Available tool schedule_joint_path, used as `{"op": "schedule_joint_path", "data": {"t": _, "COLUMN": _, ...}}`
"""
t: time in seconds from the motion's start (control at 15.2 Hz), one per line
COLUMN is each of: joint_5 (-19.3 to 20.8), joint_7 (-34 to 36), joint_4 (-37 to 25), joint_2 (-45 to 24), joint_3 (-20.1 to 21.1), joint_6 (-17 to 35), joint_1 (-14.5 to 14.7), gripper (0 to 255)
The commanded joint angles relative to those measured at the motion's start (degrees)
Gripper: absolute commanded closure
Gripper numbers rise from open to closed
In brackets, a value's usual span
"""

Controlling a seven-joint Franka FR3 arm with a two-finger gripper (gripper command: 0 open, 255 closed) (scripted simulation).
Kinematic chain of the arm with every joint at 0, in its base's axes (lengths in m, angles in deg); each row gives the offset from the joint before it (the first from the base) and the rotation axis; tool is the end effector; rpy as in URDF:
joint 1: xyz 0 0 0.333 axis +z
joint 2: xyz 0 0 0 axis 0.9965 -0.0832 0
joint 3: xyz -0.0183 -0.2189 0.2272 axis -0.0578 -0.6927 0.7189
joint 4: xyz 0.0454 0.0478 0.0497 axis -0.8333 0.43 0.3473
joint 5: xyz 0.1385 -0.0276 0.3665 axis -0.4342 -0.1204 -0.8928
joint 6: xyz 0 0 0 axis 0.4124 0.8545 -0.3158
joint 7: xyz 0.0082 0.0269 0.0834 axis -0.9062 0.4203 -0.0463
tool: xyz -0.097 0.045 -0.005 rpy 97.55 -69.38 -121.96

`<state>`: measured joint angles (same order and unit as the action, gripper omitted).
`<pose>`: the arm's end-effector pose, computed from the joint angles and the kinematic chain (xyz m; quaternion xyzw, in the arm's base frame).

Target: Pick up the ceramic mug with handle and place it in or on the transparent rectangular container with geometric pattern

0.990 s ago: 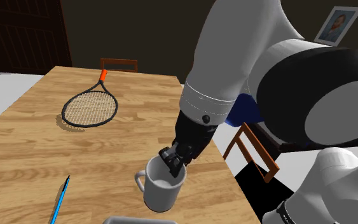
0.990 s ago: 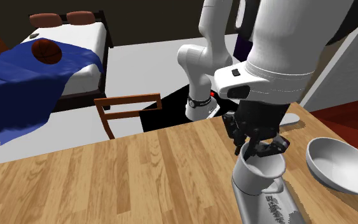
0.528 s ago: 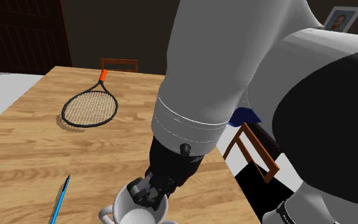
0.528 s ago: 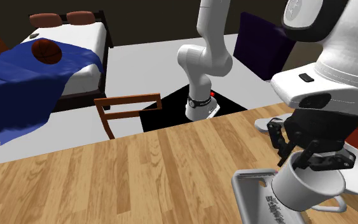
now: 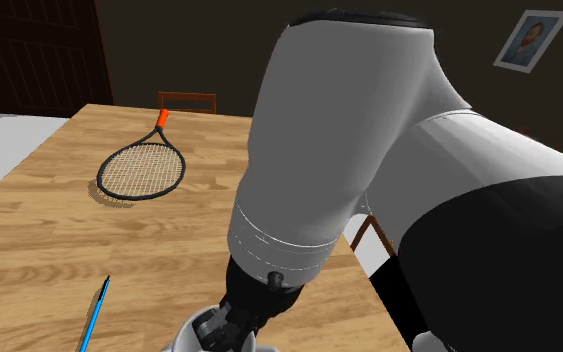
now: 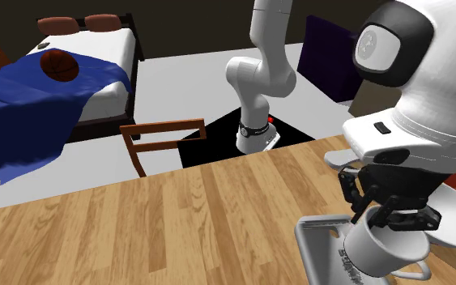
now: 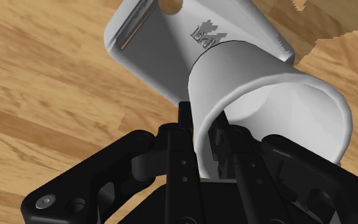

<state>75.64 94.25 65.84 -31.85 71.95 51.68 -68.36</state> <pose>0.2457 0.4498 0.4724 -0.9990 0.0095 -0.0210 0.0370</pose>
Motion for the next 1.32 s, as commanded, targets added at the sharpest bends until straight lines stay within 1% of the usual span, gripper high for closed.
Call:
{"op": "schedule_joint_path", "data": {"t": 0.0, "joint_5": 0.4, "joint_7": 0.3, "joint_4": 1.1, "joint_2": -0.7, "joint_3": 0.4, "joint_6": 1.7, "joint_1": -0.1, "gripper": 255}}
{"op": "schedule_joint_path", "data": {"t": 0.66, "joint_5": 2.8, "joint_7": 2.2, "joint_4": 6.1, "joint_2": -4.7, "joint_3": 2.0, "joint_6": 10.0, "joint_1": -0.4, "gripper": 255}}
{"op": "schedule_joint_path", "data": {"t": 1.19, "joint_5": 2.8, "joint_7": 2.2, "joint_4": 6.1, "joint_2": -4.7, "joint_3": 2.0, "joint_6": 10.0, "joint_1": -0.4, "gripper": 255}}
{"op": "schedule_joint_path", "data": {"t": 1.25, "joint_5": 2.8, "joint_7": 2.2, "joint_4": 6.1, "joint_2": -4.7, "joint_3": 2.0, "joint_6": 10.0, "joint_1": -0.4, "gripper": 0}}
